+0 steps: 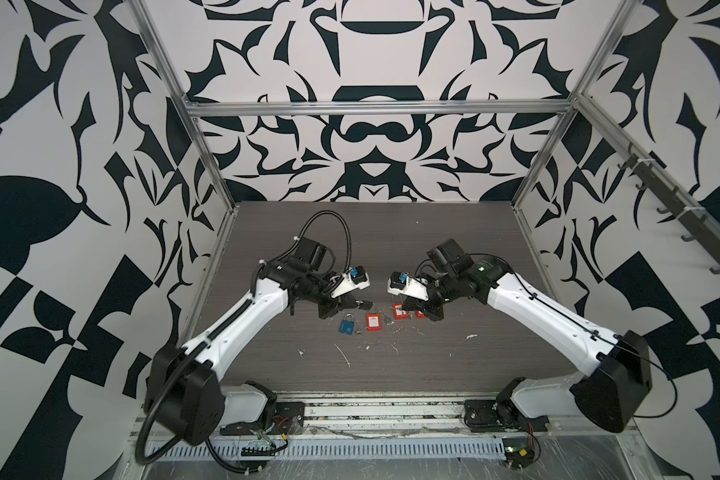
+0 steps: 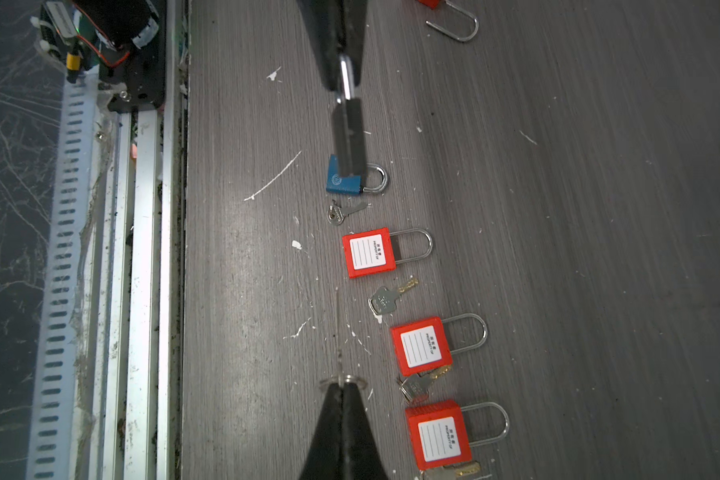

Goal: Lock with the key

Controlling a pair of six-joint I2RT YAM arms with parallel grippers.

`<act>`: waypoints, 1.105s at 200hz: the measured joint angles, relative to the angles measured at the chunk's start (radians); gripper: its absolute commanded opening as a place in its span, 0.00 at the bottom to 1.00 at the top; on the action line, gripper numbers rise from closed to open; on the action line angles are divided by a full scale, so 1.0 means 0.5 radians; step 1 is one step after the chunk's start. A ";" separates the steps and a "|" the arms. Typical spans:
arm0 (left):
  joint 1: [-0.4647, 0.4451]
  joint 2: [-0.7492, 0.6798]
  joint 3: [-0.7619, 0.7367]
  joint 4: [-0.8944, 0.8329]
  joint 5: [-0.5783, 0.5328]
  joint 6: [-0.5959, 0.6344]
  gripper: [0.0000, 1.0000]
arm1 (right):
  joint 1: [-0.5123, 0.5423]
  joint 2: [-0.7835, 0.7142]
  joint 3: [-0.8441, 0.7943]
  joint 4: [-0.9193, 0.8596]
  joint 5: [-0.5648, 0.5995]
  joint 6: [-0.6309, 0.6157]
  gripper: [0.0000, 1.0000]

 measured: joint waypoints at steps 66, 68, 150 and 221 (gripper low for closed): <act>-0.008 0.729 0.648 -0.446 -0.647 0.309 0.00 | -0.002 -0.024 -0.192 0.209 -0.018 0.214 0.00; -0.008 0.734 0.658 -0.451 -0.657 0.311 0.00 | -0.002 -0.024 -0.197 0.215 -0.018 0.219 0.00; -0.179 1.065 0.823 -0.584 -1.057 0.323 0.00 | -0.002 -0.030 -0.425 0.475 -0.063 0.408 0.00; -0.249 1.282 0.995 -0.745 -1.228 0.211 0.00 | -0.002 -0.026 -0.465 0.575 -0.134 0.424 0.00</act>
